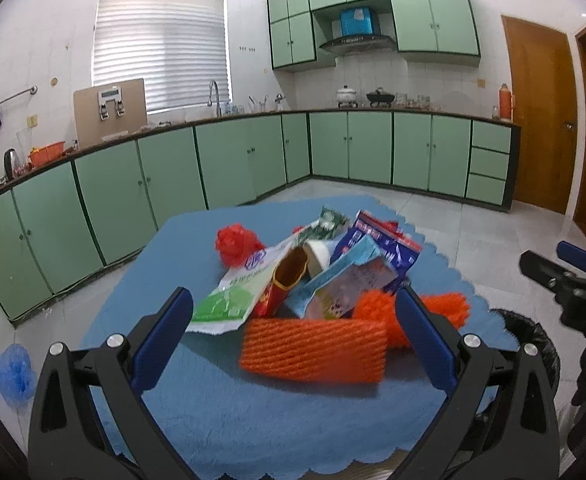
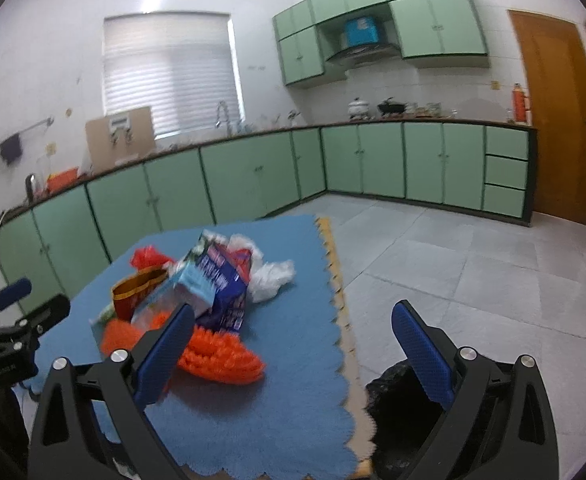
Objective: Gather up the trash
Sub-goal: 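Grasp the orange foam net with the right tool while the left tool grasps another, then carry both orange foam nets to the black bin and open both tools, then move both tools back over the table toward the milk carton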
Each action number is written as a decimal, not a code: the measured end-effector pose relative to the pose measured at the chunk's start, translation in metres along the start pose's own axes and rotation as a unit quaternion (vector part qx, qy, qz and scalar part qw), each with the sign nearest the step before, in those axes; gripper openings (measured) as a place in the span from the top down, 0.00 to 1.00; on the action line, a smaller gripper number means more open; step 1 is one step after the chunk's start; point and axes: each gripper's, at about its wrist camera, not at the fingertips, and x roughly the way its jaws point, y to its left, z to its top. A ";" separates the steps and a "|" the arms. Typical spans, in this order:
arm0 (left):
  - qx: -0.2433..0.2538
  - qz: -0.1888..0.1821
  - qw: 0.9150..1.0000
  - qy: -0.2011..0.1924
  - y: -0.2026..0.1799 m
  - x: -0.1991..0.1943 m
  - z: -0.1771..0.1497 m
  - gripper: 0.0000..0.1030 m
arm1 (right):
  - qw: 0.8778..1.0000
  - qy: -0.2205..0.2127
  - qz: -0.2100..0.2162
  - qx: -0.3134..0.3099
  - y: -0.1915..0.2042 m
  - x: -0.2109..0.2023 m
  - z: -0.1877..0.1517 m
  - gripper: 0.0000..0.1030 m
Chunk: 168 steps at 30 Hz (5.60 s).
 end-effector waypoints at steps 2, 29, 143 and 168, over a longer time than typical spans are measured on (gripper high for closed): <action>-0.001 0.001 1.000 0.008 0.003 0.008 -0.005 0.05 | 1.000 0.015 0.013 -0.001 0.005 0.012 -0.005 0.13; -0.019 -0.020 0.997 0.066 0.006 0.057 -0.041 0.05 | 0.988 0.115 0.101 -0.031 0.022 0.058 -0.038 0.87; 0.000 -0.087 0.996 0.006 -0.037 0.063 0.015 0.23 | 1.000 0.022 0.014 0.008 -0.035 0.044 0.014 0.26; -0.054 0.005 0.997 0.052 0.049 0.079 -0.023 0.23 | 0.978 0.105 0.144 -0.110 0.077 0.123 -0.002 0.60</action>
